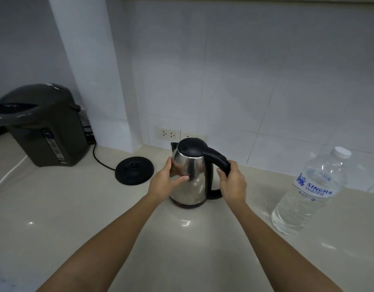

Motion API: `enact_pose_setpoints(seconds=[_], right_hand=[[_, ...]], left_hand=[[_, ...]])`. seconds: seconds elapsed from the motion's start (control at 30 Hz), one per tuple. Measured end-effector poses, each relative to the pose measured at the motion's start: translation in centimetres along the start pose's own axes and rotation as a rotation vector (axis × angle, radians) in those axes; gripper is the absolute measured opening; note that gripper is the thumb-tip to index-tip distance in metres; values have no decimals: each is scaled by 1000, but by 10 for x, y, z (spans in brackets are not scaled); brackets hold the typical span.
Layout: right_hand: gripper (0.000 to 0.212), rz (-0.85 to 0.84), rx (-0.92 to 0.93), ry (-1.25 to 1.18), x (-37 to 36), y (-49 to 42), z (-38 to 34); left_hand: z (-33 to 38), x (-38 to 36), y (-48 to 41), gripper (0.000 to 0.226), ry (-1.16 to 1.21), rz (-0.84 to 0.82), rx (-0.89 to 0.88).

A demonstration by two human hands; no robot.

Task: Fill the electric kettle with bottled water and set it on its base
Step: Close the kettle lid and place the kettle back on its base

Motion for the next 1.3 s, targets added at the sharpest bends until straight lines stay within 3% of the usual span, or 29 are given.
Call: enact_pose_setpoints(seconds=[0.3,0.5,0.77,1.07,1.3], right_hand=[[28,23,10,-114,-71,-12,-89],[22,39,-37,-120,-130,8,-125],[20,39,-73,-64,-178,29,-141],[24,-100,-96,-124,-197,19,-148],[23,-103,-112,-107,-209,25,-143]], left_hand=[[-30,88,-79,80,-5,111,-113],[-74,134,-118,58,-51,92,-154],[-132,147,-139,89,-70,26,-76],[-142,149,-130,91,-37,158,-46],[-145,150,-141,82,-84,99,-72]])
Point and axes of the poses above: each hand's wrist, its own y-axis away from the middle knuckle, its own x-axis out of the back of the hand, z = x × y, the point moved 9 cm from there along -y, towards the middle knuckle, and after that the axes turned 14 degrees about z, right-handed, at the moved point
